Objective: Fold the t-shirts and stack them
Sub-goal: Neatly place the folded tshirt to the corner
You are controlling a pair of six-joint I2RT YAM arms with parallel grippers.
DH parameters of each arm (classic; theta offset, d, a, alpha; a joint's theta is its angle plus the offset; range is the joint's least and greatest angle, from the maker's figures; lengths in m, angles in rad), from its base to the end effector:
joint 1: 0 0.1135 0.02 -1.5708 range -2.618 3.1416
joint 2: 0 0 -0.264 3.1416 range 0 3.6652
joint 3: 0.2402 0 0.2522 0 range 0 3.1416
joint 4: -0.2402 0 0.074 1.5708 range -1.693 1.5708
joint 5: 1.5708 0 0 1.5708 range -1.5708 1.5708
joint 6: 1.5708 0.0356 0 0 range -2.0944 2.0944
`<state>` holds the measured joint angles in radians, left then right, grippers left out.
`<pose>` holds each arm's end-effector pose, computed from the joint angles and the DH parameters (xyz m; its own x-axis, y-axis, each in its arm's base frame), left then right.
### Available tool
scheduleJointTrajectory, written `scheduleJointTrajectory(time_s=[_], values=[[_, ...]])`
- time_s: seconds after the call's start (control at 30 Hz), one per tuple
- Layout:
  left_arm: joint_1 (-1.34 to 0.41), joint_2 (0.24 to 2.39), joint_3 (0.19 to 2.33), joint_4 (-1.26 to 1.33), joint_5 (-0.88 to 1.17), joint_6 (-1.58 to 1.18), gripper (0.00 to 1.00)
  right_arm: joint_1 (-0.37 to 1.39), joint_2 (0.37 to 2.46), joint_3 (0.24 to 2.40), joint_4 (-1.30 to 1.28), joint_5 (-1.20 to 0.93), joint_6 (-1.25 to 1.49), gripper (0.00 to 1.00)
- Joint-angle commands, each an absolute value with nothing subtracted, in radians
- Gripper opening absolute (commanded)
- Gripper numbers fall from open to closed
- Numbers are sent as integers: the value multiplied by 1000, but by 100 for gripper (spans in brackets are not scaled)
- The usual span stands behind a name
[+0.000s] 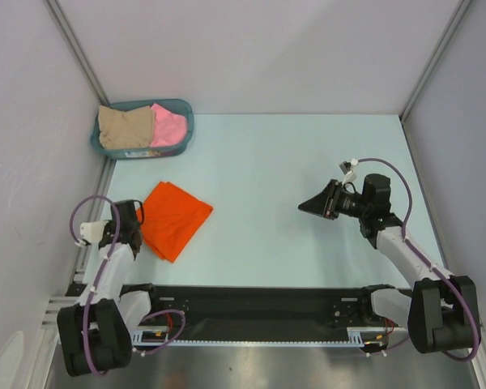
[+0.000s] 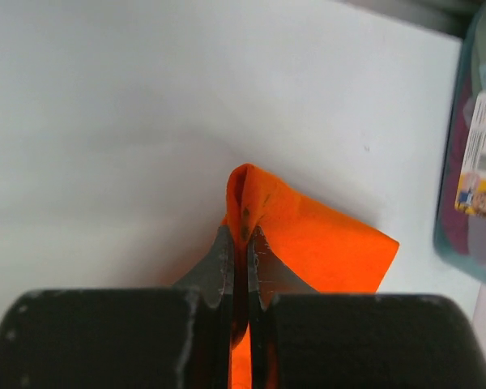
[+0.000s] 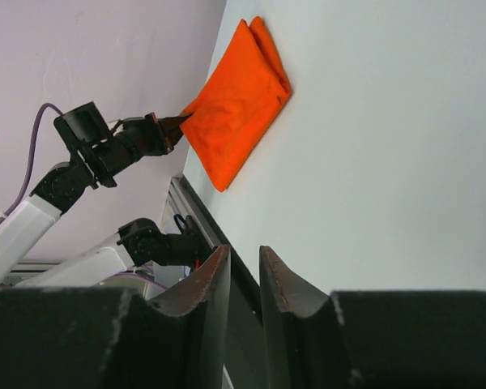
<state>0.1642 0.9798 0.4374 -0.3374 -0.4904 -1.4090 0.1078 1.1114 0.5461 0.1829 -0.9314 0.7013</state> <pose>0.1757 0.0461 0.1764 0.3121 -0.8308 -0.4609 -0.8212 0.0080 -0.5705 0.2259 0.0532 0.2340 -0.8024 0.3004 -0.5156 -0.3752 0.4179 0.8274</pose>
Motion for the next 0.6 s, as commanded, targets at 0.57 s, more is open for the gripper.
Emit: scheduleJointTrajectory(time_s=[0.57], values=[[396, 425, 259, -655, -661, -1601, 0, 276, 1166, 609, 112, -950, 664, 24]])
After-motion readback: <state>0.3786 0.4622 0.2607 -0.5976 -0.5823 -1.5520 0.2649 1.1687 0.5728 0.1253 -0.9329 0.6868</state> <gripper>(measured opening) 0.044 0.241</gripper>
